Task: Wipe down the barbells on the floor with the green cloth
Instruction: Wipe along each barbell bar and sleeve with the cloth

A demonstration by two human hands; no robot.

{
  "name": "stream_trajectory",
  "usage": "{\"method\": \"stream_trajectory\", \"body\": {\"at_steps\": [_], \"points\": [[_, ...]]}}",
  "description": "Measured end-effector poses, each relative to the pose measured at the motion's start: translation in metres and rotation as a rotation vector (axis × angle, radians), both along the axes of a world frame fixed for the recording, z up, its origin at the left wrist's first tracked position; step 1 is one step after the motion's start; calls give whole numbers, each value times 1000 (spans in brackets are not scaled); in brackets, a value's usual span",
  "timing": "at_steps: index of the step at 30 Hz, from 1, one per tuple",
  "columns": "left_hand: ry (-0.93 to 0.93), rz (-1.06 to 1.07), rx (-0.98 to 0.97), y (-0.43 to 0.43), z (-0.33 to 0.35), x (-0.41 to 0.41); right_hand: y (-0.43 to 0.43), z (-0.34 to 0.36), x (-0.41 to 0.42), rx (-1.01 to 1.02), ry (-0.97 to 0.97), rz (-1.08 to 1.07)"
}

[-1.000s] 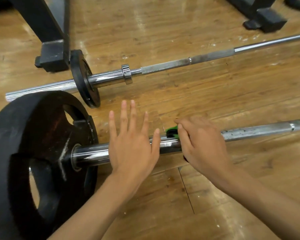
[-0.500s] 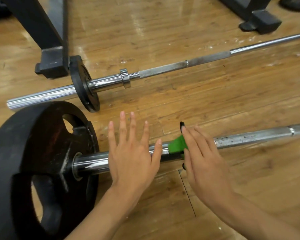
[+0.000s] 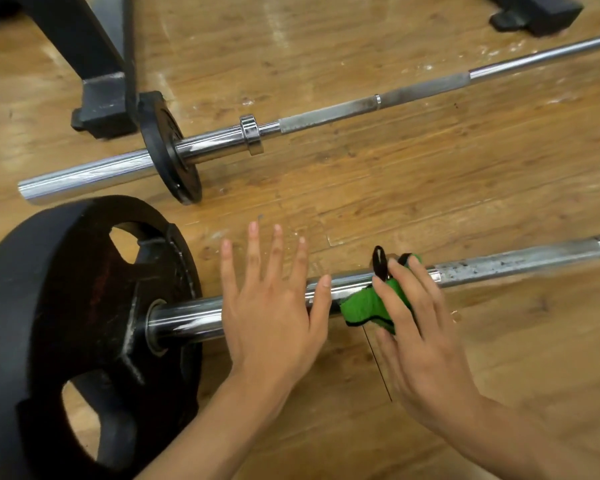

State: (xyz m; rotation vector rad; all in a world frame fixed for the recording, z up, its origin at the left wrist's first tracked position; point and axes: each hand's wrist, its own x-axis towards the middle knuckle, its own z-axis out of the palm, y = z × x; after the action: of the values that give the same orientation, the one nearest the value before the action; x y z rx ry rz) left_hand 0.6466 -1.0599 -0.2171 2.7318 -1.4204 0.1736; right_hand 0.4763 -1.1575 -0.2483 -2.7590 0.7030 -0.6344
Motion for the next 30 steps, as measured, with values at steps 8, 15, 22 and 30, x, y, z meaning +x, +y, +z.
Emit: {"method": "stream_trajectory", "body": {"at_steps": [8,15,22,30], "points": [[55,12,-26,16,1,-20,-34,46,56,197,330,-171],[87,6,-48,29,4,-34,6,22,-8,-19,15,53],[109,-7,-81,39,4,-44,-26,58,46,257,510,-173],[98,18,-118,37,-1,-47,1,39,5,26,145,11]]}}
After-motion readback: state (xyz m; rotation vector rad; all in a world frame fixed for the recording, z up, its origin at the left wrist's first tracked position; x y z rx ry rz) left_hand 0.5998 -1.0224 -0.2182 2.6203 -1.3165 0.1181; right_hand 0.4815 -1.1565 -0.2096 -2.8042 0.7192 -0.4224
